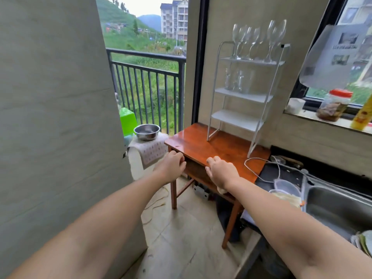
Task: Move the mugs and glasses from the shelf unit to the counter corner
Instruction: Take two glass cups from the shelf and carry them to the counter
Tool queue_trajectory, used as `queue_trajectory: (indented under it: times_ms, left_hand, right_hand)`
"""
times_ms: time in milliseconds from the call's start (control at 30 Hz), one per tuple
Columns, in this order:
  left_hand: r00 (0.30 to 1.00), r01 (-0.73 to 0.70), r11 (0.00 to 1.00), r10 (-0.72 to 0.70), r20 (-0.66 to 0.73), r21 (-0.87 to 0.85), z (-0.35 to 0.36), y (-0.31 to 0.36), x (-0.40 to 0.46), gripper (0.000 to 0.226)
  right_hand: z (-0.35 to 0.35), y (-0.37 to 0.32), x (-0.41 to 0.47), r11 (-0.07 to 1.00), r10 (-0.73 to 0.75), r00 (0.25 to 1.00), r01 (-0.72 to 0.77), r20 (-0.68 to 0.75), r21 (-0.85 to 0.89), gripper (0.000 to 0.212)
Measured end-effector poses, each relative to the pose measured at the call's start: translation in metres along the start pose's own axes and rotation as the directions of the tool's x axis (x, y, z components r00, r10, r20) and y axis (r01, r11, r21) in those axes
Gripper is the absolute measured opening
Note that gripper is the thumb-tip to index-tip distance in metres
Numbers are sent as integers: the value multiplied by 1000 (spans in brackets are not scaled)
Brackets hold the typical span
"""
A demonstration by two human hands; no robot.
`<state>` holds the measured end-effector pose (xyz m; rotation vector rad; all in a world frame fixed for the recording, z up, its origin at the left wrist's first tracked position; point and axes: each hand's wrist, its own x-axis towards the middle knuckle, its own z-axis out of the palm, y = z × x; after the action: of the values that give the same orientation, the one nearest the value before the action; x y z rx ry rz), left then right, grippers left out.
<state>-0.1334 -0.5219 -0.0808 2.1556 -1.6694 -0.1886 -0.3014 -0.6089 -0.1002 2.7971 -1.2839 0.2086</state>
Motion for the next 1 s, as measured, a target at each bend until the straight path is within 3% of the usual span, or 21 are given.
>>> queue_trajectory:
  times_ms: [267,633,867,1000]
  left_hand:
    - [997,-64,997,66,30,-38,28,-8,143,30]
    - [954,-272,939,291,65,-209,23,12,371,29]
    - [917,-355,879,394,66,-319,15,66,473,33]
    - [949,-252,855,311,60,-454,15,94,508,47]
  right_hand:
    - [7,55,120,999,19,999,-20,-31,-28,35]
    - [-7,118,293,955,291,945,-278,-151,102,38]
    - [-45,170,352,886,462,835,-416,-298,205,41]
    - [-64,201,385,748,653,691,-524,-310,407,43]
